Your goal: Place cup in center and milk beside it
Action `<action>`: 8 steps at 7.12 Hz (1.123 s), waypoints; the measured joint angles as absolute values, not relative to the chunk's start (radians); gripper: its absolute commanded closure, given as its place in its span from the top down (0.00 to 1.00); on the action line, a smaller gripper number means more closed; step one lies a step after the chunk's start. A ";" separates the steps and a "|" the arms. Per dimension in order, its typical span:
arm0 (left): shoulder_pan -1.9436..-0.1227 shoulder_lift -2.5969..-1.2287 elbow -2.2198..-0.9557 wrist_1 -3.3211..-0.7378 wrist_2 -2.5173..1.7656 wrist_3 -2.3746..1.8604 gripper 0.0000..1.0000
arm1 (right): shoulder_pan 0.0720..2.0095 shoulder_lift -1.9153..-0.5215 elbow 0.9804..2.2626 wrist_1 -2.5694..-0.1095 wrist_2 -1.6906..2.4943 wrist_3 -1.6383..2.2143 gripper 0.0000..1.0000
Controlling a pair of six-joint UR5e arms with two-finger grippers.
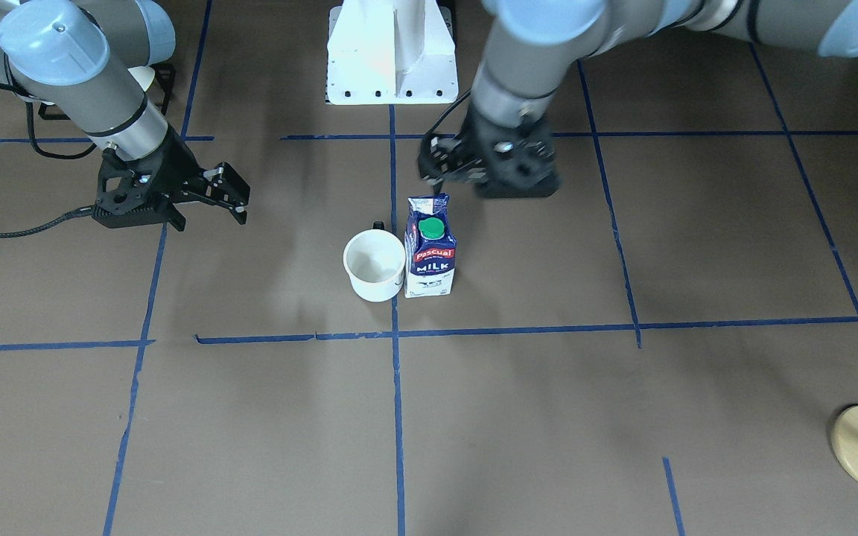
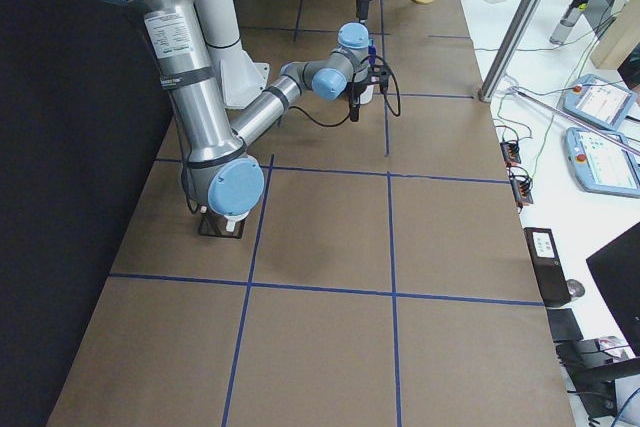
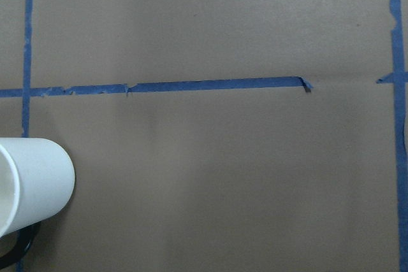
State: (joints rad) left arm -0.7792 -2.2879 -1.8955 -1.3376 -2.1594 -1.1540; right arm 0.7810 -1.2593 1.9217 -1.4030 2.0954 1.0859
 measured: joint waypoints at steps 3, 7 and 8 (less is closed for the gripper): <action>-0.919 -2.065 -2.094 -1.333 -2.235 -1.015 1.00 | 0.910 -1.369 1.966 -1.407 2.194 0.981 1.00; -1.225 -1.735 -2.089 -1.332 -2.320 -0.346 1.00 | 1.257 -1.519 1.952 -1.550 2.345 0.419 1.00; -1.303 -1.683 -2.054 -1.332 -2.320 -0.175 1.00 | 1.338 -1.523 1.938 -1.654 2.347 0.218 1.00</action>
